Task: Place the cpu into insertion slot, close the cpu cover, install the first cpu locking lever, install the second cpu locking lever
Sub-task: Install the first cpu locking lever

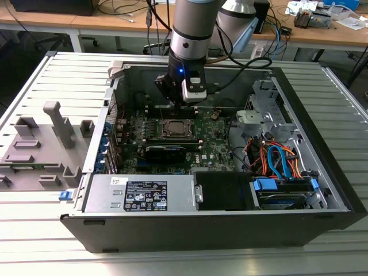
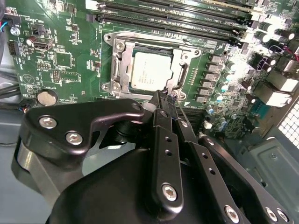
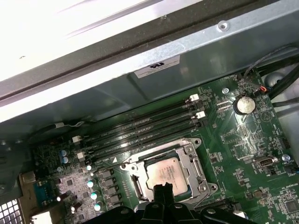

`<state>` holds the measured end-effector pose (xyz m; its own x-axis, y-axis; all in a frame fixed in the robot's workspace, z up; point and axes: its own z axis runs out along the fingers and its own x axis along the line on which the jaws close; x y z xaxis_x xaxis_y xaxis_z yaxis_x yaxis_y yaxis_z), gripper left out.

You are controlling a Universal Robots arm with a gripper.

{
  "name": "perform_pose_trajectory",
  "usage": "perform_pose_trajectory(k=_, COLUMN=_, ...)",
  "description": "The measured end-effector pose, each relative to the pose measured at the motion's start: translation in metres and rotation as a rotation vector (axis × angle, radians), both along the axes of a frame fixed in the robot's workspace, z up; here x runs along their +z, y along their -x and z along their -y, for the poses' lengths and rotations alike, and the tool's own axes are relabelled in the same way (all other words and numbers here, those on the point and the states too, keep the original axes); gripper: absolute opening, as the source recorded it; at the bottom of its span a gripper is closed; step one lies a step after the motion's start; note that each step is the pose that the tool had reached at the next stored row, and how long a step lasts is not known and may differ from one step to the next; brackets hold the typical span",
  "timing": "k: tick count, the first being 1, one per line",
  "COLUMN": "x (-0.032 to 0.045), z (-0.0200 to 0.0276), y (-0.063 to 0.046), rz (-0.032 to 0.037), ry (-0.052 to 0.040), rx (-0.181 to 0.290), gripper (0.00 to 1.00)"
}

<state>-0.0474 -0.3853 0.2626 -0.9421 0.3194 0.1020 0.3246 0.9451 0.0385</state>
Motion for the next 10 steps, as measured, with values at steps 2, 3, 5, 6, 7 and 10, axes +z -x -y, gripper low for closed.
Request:
perform_pose_trajectory(k=2, x=0.0000, z=0.0000, y=0.0000, rz=0.0000, ry=-0.0007, rx=0.009, gripper=0.11)
perform_pose_trajectory(k=3, x=0.0000, z=0.0000, y=0.0000, rz=0.0000, ry=-0.0011, rx=0.015, gripper=0.11)
perform_pose_trajectory(k=5, x=0.0000, z=0.0000, y=0.0000, rz=0.0000, ry=-0.0018, rx=0.022, gripper=0.11)
perform_pose_trajectory(k=6, x=0.0001, z=0.0001, y=0.0000, rz=-0.0001, ry=-0.0020, rx=0.025, gripper=0.11)
perform_pose_trajectory(k=7, x=0.0000, z=0.0000, y=0.0000, rz=-0.0001, ry=-0.0025, rx=0.029, gripper=0.11)
perform_pose_trajectory(k=10, x=0.0000, z=0.0000, y=0.0000, rz=0.0000, ry=-0.0035, rx=0.042, gripper=0.11)
